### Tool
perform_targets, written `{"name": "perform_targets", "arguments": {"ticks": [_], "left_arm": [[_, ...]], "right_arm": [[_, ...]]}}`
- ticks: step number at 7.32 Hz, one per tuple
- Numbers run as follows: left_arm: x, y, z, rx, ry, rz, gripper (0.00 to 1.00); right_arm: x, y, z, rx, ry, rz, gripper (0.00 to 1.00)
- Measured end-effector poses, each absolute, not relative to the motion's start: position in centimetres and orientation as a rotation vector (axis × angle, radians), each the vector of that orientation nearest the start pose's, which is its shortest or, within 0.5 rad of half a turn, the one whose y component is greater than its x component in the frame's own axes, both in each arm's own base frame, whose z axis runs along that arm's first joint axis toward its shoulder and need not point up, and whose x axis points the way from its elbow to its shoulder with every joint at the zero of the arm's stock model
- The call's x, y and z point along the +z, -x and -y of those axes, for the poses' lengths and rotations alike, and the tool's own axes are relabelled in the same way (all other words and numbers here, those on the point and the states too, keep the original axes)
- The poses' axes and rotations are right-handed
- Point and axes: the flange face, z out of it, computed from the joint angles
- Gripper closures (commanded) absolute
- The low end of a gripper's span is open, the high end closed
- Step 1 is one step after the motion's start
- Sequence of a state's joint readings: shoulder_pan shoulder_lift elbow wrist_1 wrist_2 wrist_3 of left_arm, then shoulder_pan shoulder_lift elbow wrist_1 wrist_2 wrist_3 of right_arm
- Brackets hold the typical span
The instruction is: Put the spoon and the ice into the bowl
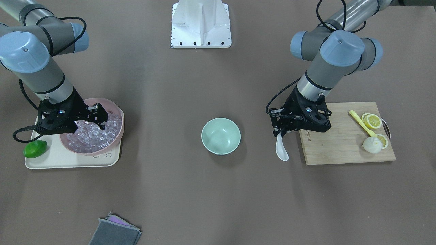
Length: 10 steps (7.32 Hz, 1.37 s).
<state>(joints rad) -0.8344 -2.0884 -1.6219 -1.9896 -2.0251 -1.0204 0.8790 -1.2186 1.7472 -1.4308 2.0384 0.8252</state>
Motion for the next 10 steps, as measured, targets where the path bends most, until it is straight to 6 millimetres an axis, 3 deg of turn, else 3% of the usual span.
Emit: {"name": "perform_targets", "arguments": {"ticks": [7,8,10], "left_arm": [[27.9,-39.6,55.3,-0.027,-0.301,-1.015,1.0],[27.9,-39.6,55.3,-0.027,-0.301,-1.015,1.0],[27.9,-39.6,55.3,-0.028,-0.301,-1.015,1.0]], "right_arm": [[38.5,35.3,52.6,-0.033,-0.155,0.741,0.19],[38.7,35.8,52.3,-0.037,-0.159,0.731,0.25],[38.8,36.2,52.1,-0.039,-0.161,0.724,0.48]]}}
